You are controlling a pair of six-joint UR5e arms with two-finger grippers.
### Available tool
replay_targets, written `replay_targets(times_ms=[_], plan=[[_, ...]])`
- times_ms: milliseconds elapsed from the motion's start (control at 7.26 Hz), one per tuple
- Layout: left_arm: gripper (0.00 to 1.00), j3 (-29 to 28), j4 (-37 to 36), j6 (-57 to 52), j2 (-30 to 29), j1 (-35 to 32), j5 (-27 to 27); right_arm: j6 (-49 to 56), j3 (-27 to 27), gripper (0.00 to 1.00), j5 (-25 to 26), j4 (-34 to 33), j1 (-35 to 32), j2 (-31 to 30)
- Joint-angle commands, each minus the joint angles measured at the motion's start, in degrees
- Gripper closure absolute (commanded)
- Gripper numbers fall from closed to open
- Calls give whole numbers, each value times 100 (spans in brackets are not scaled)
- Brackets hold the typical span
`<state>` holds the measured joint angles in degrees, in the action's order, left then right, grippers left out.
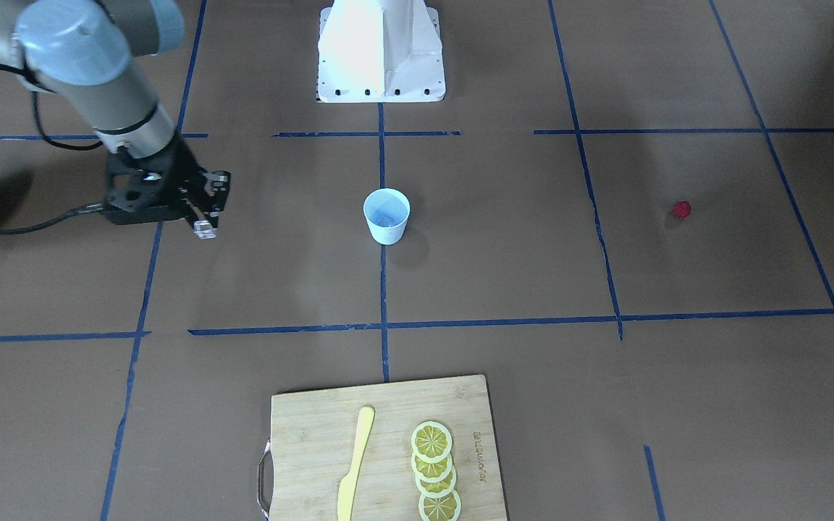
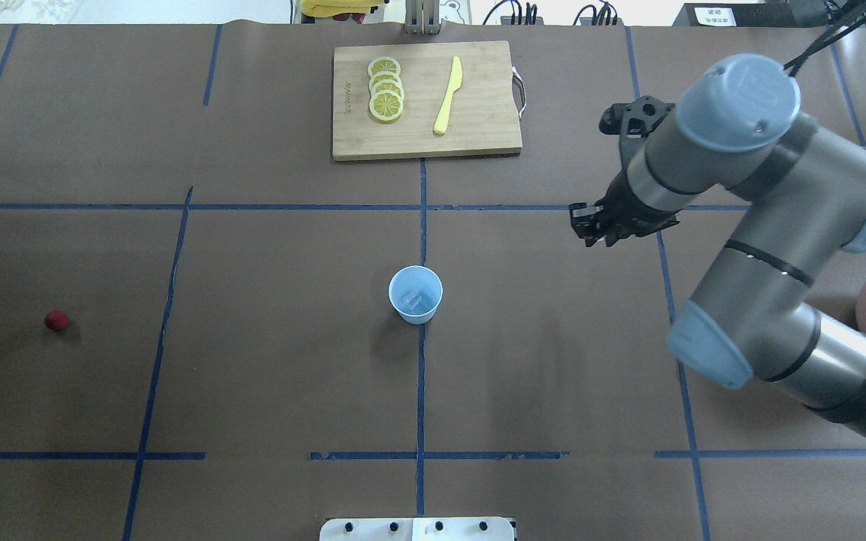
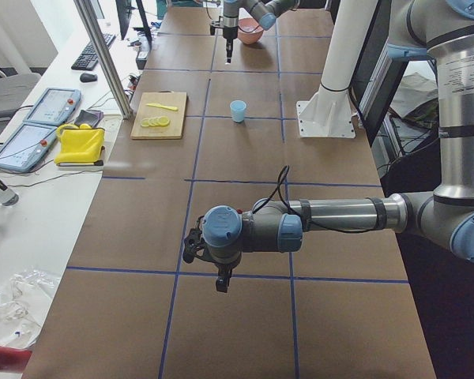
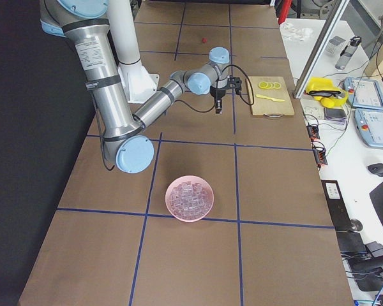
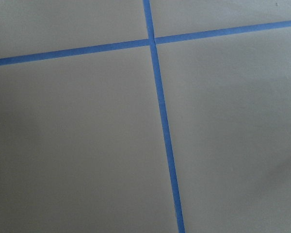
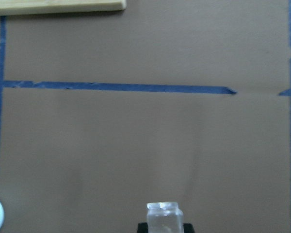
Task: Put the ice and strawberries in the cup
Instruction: 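Carry the ice cube with the right gripper over the cup, then lower the ice cube into the cup and open the right gripper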
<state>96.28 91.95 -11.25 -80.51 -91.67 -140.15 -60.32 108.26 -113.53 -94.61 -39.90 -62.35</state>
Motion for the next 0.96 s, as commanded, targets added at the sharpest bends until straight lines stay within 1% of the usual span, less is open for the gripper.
replay_targets(times_ms=[0,138,276,413,827], plan=[[0,-4,-19,0,0,9,-3,-1127,-602,100,620,-356,823,1185],[0,-13,-28,0,0,0,-3,-1410,-970,100,787,-356,982,1590],[0,-21,-19,0,-9,9,6,-1648,-1217,100,893,-348,1149,1873],[0,-39,-19,0,-9,9,-3,-1763,-1298,100,973,-356,1255,1997],[0,-48,-19,0,-9,26,-3,-1852,-1316,100,1114,-356,1388,2007]])
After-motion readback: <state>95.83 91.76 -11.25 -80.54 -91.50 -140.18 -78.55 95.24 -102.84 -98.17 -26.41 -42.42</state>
